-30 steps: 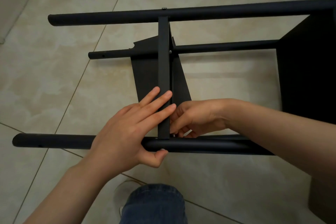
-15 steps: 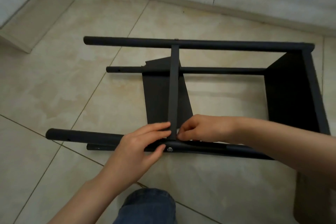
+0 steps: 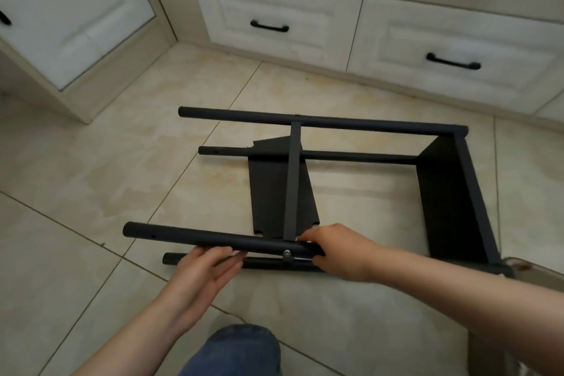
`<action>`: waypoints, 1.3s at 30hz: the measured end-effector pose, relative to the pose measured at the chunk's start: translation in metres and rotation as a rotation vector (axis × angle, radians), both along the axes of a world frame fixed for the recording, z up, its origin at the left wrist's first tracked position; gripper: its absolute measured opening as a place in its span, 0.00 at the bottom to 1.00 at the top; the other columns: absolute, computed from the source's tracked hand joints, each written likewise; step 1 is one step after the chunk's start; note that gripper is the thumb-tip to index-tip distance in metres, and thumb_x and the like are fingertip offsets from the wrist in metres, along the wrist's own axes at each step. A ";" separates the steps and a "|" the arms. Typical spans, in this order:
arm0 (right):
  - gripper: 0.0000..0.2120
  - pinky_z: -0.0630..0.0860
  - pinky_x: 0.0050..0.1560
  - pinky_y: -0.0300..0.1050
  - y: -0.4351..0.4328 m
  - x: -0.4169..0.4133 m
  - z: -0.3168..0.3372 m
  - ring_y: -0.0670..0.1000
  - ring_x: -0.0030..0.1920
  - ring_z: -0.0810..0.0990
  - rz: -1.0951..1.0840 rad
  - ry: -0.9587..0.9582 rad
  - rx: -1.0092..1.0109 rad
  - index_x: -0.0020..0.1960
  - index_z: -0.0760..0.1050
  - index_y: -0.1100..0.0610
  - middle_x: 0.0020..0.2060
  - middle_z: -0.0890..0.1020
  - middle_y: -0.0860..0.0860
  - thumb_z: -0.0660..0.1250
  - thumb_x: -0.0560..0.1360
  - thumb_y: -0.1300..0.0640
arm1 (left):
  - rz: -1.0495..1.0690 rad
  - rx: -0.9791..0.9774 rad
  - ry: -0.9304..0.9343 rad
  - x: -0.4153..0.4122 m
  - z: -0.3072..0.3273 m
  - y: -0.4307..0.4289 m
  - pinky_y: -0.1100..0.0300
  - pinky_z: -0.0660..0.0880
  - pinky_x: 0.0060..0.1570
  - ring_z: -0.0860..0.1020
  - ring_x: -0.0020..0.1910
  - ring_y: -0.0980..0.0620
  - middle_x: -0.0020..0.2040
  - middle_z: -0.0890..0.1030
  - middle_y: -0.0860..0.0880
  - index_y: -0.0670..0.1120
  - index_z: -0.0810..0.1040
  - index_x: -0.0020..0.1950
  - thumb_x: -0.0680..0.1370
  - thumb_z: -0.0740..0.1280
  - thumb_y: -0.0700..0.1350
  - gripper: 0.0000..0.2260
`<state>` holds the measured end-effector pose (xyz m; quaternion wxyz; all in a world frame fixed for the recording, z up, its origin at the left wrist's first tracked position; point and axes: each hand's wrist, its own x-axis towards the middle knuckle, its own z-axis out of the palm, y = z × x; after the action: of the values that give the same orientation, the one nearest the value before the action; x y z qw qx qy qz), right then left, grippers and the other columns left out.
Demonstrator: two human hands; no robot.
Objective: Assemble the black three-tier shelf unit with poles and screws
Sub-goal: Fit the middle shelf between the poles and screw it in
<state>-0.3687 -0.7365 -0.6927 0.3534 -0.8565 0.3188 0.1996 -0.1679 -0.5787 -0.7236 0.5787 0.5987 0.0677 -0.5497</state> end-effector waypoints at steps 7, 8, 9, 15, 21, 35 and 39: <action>0.18 0.70 0.45 0.47 0.013 -0.005 -0.001 0.59 0.53 0.78 0.004 -0.004 -0.137 0.63 0.72 0.50 0.55 0.78 0.55 0.59 0.78 0.66 | 0.131 -0.047 0.127 0.010 0.004 -0.010 0.51 0.78 0.49 0.86 0.53 0.44 0.57 0.84 0.38 0.36 0.70 0.72 0.81 0.64 0.34 0.19; 0.18 0.72 0.46 0.48 0.013 -0.005 -0.001 0.59 0.53 0.78 0.003 0.000 -0.147 0.63 0.72 0.50 0.55 0.78 0.55 0.59 0.78 0.67 | 0.132 -0.058 0.140 0.010 0.004 -0.009 0.51 0.78 0.49 0.86 0.53 0.43 0.57 0.84 0.38 0.36 0.71 0.71 0.80 0.65 0.34 0.19; 0.18 0.74 0.47 0.49 0.013 -0.006 0.000 0.59 0.52 0.78 -0.001 0.002 -0.155 0.63 0.72 0.51 0.54 0.79 0.55 0.59 0.77 0.67 | 0.132 -0.078 0.147 0.011 0.005 -0.009 0.51 0.79 0.50 0.85 0.53 0.43 0.57 0.84 0.37 0.37 0.72 0.70 0.78 0.66 0.34 0.20; 0.16 0.79 0.51 0.53 0.003 -0.013 0.013 0.58 0.49 0.79 -0.028 0.030 -0.198 0.62 0.72 0.53 0.51 0.79 0.56 0.60 0.78 0.68 | 0.070 -0.176 0.092 0.013 0.021 -0.014 0.55 0.84 0.45 0.85 0.55 0.43 0.59 0.83 0.37 0.36 0.77 0.61 0.76 0.68 0.36 0.14; 0.16 0.78 0.48 0.54 0.006 -0.017 0.022 0.60 0.48 0.79 -0.015 0.077 -0.224 0.62 0.71 0.54 0.50 0.77 0.56 0.59 0.78 0.69 | 0.025 -0.174 0.078 0.007 0.032 -0.009 0.54 0.84 0.45 0.84 0.56 0.42 0.59 0.83 0.36 0.36 0.75 0.64 0.76 0.68 0.36 0.16; 0.08 0.79 0.49 0.49 -0.005 -0.041 0.105 0.52 0.48 0.78 -0.171 -0.120 -0.315 0.60 0.70 0.50 0.50 0.77 0.50 0.61 0.82 0.57 | -0.292 -0.389 -0.308 -0.005 0.178 -0.052 0.57 0.83 0.48 0.85 0.56 0.42 0.56 0.85 0.42 0.40 0.74 0.66 0.78 0.69 0.40 0.17; 0.07 0.80 0.51 0.48 -0.001 -0.054 0.128 0.47 0.47 0.79 -0.281 -0.220 -0.356 0.59 0.71 0.48 0.49 0.77 0.46 0.62 0.81 0.49 | -0.368 -0.426 -0.535 -0.032 0.226 -0.063 0.61 0.83 0.45 0.86 0.53 0.47 0.52 0.87 0.49 0.47 0.76 0.62 0.78 0.70 0.44 0.14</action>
<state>-0.4223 -0.7377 -0.5646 0.2537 -0.8691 0.4245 -0.0050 -0.1999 -0.6420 -0.4973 0.5790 0.5893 -0.3100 -0.4704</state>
